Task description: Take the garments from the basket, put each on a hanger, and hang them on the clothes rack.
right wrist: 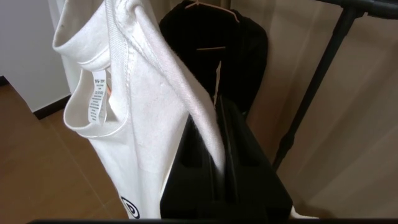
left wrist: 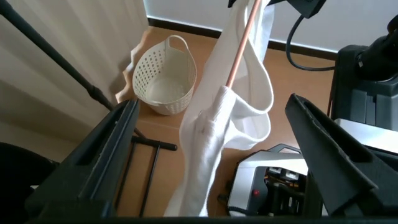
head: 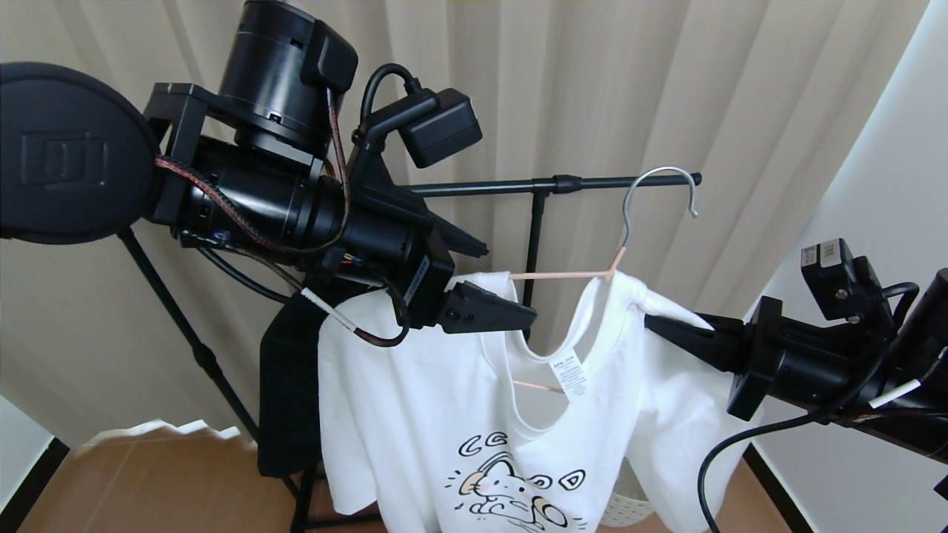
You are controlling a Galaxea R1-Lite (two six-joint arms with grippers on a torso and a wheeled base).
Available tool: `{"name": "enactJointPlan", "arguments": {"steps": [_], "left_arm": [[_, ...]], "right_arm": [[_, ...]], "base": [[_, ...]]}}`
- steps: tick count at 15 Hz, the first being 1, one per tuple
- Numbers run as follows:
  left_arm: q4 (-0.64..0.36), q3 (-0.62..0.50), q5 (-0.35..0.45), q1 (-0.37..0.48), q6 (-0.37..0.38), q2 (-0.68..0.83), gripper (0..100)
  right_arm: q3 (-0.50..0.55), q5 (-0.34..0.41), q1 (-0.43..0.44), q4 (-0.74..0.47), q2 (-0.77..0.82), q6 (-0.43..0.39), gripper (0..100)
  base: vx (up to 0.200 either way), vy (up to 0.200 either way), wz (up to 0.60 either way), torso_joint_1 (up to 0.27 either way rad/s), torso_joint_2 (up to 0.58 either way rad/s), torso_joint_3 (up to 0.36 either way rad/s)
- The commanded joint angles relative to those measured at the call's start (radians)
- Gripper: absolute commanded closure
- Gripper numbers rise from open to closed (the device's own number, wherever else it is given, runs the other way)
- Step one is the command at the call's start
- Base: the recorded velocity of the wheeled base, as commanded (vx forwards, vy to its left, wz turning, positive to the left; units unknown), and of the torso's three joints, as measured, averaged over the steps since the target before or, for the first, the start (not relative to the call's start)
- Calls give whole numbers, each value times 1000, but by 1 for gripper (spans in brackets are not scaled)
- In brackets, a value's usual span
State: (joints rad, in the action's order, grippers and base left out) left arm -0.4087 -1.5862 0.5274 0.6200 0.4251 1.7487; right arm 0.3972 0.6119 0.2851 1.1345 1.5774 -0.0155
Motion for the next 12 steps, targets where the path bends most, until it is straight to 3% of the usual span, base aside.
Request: {"name": "enactJointPlan", "arguments": {"steps": [1, 4, 9, 12], "left_arm": [[-4, 2, 0, 4, 11, 5, 0], [-50, -23, 2, 0, 44, 5, 0], [-194, -92, 32, -20, 167, 38, 0], [-196, -72, 36, -20, 182, 45, 0]], "right_arm": [[-1, 2, 2, 1, 1, -3, 100], [-8, 0, 11, 1, -1, -14, 100], [-9, 2, 11, 1, -2, -15, 100], [-15, 2, 12, 1, -1, -32, 100]], "base": [[0, 0, 0, 0, 0, 0], [0, 0, 0, 0, 0, 0], [0, 0, 0, 0, 0, 0], [0, 0, 0, 0, 0, 0]]}}
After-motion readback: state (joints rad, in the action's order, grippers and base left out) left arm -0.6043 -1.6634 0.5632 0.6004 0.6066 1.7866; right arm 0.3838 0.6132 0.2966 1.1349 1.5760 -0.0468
